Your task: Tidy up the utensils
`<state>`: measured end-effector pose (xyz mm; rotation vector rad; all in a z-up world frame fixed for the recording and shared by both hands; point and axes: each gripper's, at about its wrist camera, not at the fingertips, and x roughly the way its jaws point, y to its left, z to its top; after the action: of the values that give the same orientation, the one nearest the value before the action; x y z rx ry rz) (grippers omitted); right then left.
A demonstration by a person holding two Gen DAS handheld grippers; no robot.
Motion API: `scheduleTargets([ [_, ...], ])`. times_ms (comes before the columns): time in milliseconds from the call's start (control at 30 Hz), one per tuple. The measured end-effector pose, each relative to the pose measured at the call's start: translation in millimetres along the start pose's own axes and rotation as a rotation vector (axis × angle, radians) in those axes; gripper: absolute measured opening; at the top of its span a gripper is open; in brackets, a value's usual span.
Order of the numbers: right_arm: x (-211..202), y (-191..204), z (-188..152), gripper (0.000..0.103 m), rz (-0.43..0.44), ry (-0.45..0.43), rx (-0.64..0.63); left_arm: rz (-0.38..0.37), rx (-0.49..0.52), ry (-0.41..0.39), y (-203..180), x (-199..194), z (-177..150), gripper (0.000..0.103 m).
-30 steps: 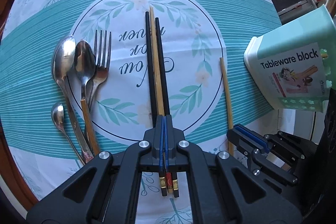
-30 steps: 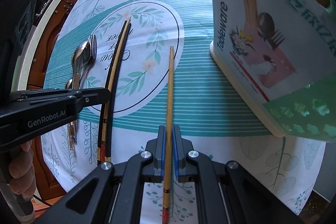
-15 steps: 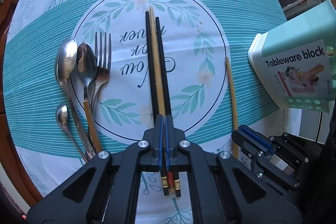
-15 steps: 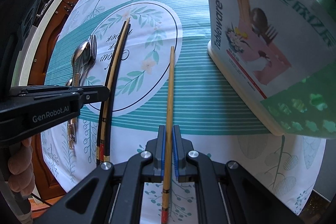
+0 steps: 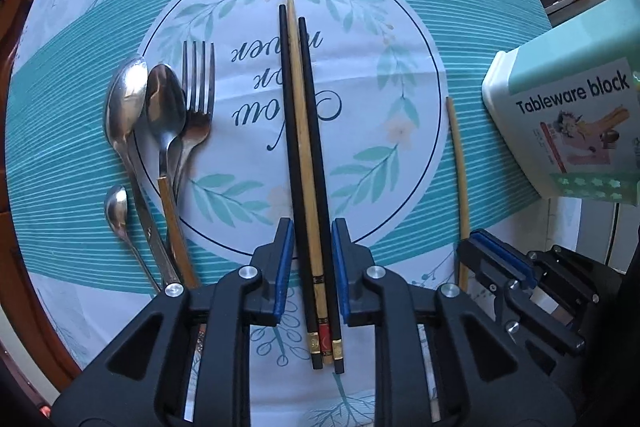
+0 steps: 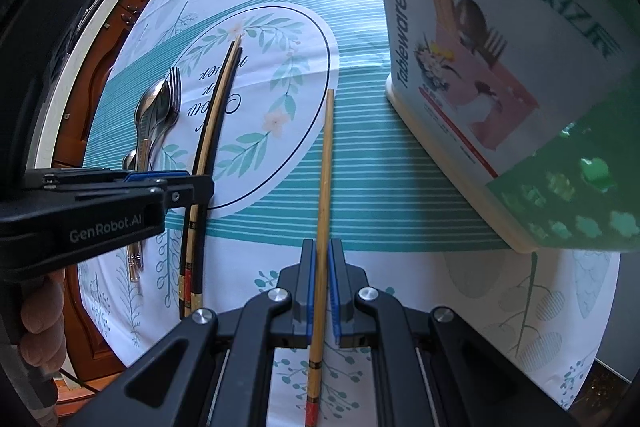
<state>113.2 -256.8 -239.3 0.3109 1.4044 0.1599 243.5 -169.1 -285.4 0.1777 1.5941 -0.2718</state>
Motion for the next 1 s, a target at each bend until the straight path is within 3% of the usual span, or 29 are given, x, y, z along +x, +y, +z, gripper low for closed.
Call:
scheduleTargets([
  [267,-0.1,1.4,-1.9,0.006,-0.014,-0.006,-0.010,0.016,-0.020,-0.011,29.3,2.3,0.4,0.016],
  [433,-0.1,1.4,-1.8,0.006,-0.015,-0.006,-0.010,-0.013,-0.037,-0.031,40.1,-1.8,-3.2,0.015],
  [467,-0.1,1.1,-1.9,0.006,-0.014,-0.007,-0.011,-0.017,-0.043,-0.040,41.8,-4.0,-4.8,0.013],
  [500,-0.2,1.2,-1.9,0.006,-0.013,-0.007,-0.011,-0.012,-0.044,-0.057,43.5,-8.2,-6.6,0.001],
  [533,-0.2,1.5,-1.8,0.006,-0.013,-0.007,-0.010,-0.013,-0.043,-0.068,48.5,-12.3,-8.7,0.000],
  [600,0.0,0.9,-1.9,0.006,-0.013,-0.006,-0.010,-0.049,-0.052,-0.059,55.1,-14.3,-10.6,0.000],
  [733,-0.2,0.3,-2.2,0.006,-0.016,-0.007,-0.011,-0.046,-0.046,-0.056,66.6,-16.6,-19.7,0.000],
  [1000,-0.3,0.0,-2.6,0.006,-0.020,-0.008,-0.013,0.015,-0.025,-0.042,64.3,-12.2,-16.9,0.005],
])
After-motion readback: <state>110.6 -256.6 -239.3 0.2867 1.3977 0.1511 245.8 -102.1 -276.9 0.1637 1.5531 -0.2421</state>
